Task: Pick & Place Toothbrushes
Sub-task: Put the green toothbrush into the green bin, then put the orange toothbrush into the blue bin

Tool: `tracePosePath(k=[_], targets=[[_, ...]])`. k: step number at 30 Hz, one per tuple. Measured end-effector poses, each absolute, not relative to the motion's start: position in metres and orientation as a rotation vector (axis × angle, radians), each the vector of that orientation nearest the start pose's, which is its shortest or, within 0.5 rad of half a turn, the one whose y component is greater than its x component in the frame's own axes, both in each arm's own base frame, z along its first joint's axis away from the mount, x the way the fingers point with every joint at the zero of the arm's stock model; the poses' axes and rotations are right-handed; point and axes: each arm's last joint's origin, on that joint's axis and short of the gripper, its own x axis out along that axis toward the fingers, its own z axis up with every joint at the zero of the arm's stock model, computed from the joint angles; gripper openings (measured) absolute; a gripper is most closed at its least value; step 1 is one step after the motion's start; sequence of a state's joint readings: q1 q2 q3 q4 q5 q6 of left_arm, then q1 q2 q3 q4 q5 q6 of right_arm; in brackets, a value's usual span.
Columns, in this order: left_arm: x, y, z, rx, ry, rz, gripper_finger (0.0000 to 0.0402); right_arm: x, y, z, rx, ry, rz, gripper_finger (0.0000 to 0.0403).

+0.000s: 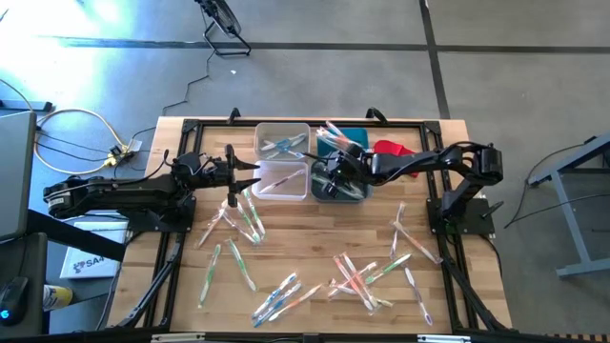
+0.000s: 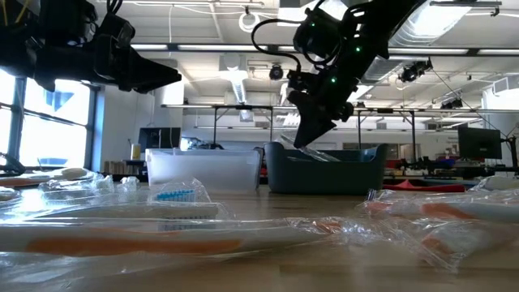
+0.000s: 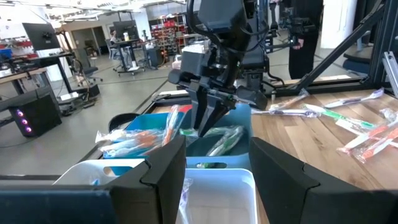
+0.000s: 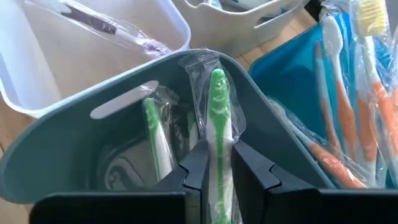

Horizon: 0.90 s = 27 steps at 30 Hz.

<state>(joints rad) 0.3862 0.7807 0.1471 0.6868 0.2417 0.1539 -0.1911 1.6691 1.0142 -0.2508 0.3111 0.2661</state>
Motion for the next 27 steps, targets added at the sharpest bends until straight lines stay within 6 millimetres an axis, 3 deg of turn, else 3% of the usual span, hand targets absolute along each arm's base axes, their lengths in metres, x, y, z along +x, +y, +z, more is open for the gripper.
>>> tracePosePath(k=[7,17,23,27], targets=[[0.152,0.054,0.198,0.17,-0.039,0.148,0.0171,0.328,-0.072,0.19,0.187,0.844,-0.585,0.0057],[0.152,0.054,0.198,0.17,-0.039,0.148,0.0171,0.327,-0.072,0.192,0.181,0.843,-0.58,0.0141],[0.152,0.054,0.198,0.17,-0.038,0.148,0.0171,0.323,-0.065,0.213,0.19,0.788,-0.554,0.0144],[0.152,0.054,0.198,0.17,-0.038,0.148,0.0171,0.317,-0.052,0.233,0.241,0.746,-0.428,0.0133]])
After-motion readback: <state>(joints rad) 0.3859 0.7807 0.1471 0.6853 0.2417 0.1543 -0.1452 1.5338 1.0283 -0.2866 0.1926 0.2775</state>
